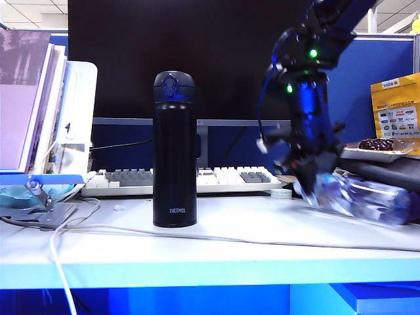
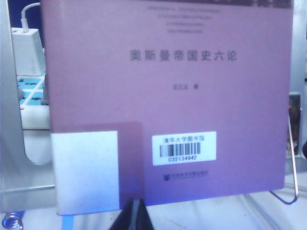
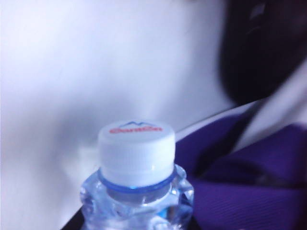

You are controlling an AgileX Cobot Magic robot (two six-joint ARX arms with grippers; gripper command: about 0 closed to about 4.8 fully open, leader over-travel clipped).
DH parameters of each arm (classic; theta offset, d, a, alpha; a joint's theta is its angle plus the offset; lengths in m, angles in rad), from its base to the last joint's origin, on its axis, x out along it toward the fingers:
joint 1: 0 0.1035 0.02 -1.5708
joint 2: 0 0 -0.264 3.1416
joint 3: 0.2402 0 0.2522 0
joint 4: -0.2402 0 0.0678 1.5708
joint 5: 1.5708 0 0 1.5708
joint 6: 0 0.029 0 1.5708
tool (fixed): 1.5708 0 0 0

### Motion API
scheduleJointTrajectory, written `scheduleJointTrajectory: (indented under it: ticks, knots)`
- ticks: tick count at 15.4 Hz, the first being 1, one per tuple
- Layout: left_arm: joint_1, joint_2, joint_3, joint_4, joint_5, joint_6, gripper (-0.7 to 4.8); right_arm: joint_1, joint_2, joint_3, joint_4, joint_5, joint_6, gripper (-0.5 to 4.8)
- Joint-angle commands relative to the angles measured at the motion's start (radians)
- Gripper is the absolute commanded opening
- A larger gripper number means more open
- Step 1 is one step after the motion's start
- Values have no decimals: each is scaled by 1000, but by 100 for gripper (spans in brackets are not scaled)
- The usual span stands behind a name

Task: Pick up the mineral water bottle and place it vertically to the right of the black thermos cup.

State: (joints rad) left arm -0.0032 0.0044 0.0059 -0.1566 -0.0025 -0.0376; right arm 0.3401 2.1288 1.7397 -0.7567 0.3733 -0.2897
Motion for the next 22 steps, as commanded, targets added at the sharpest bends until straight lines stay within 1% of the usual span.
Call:
scheduleJointTrajectory:
  ticks: [1, 3, 4, 6, 8, 11, 13, 15, 20, 22]
  knots:
    - [0, -3, 0, -13, 2, 3, -2, 11, -15, 139, -21, 13, 26, 147]
    - [0, -3, 0, -13, 2, 3, -3, 12, -16, 249, -61, -19, 75, 147]
    - [0, -3, 0, -13, 2, 3, -2, 12, -19, 362, -100, -97, 168, 147]
    - [0, -3, 0, -13, 2, 3, -2, 12, -40, 441, -96, -161, 204, 146]
    - [0, -3, 0, -13, 2, 3, -3, 21, -98, 508, -81, -174, 210, 143]
    - [0, -3, 0, -13, 2, 3, -3, 25, -246, 525, -2, -215, 212, 143]
    - [0, -3, 0, -13, 2, 3, -2, 25, -387, 525, 48, -239, 212, 144]
    - [0, -3, 0, -13, 2, 3, -3, 25, -486, 525, 47, -241, 212, 144]
    - [0, -3, 0, -13, 2, 3, -3, 25, -802, 525, -22, -249, 211, 144]
    - [0, -3, 0, -13, 2, 3, -2, 25, -891, 525, -49, -248, 211, 144]
